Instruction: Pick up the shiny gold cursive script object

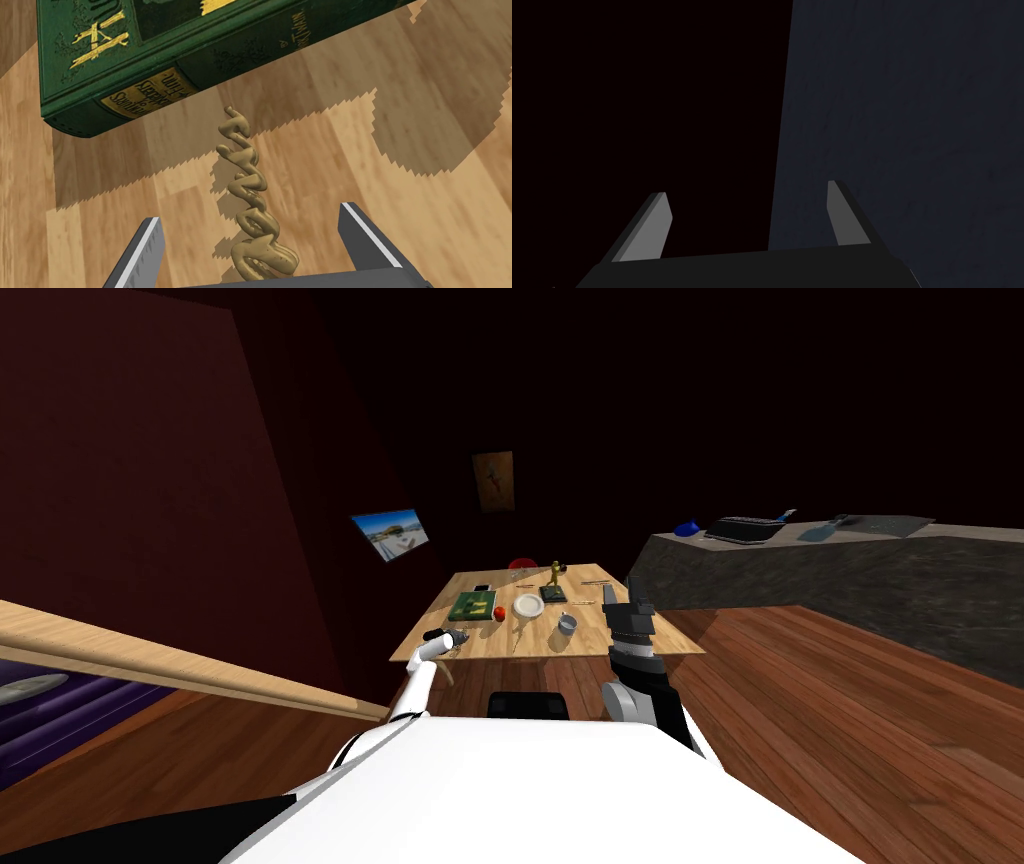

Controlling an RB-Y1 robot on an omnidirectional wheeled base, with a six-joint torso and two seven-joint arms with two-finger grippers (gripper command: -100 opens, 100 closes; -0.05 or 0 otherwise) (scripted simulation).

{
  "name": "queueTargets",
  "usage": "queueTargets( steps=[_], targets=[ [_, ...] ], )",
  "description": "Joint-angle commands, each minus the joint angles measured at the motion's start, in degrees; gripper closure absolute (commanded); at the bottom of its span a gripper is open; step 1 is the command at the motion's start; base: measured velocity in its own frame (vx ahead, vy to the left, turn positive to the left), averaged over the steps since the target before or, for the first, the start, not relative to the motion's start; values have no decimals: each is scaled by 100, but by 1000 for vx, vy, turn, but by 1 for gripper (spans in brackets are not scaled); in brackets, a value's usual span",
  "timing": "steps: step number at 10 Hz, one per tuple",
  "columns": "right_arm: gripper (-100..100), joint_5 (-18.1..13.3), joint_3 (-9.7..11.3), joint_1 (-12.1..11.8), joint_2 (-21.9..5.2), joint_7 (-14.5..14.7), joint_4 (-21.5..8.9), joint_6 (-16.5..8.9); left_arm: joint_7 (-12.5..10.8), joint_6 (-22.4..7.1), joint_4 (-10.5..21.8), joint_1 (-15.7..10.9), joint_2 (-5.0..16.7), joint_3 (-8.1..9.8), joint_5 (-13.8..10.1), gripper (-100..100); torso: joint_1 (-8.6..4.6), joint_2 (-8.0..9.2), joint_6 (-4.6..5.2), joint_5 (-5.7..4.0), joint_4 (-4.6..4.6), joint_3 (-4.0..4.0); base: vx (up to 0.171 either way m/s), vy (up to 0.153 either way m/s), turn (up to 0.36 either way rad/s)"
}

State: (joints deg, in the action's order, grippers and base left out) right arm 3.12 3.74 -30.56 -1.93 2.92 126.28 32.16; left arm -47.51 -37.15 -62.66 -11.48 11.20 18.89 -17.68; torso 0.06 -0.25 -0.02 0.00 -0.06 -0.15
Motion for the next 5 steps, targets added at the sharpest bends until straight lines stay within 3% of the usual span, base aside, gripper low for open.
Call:
queueTargets(
  steps=[1, 3, 4, 5],
  targets=[
    [0, 0, 0, 0, 0, 0, 0, 0, -75, -123, 171, -41, 29, 51, -172, -100, 0, 0, 0, 0, 0, 0, 63, -5, 96],
    [0, 0, 0, 0, 0, 0, 0, 0, -186, -299, 342, -110, 71, 117, -330, -100, 3, 2, -1, 1, 0, 1, 58, 0, 97],
    [0, 0, 0, 0, 0, 0, 0, 0, -166, -265, 293, -104, 58, 101, -274, -100, 5, 5, 0, 1, 1, 3, 22, 1, 9],
    [0, 0, 0, 1, 0, 0, 0, 0, -176, -275, 306, -109, 60, 104, -281, 0, 4, 15, 1, 1, 3, 8, 0, 0, 0]
  ],
)
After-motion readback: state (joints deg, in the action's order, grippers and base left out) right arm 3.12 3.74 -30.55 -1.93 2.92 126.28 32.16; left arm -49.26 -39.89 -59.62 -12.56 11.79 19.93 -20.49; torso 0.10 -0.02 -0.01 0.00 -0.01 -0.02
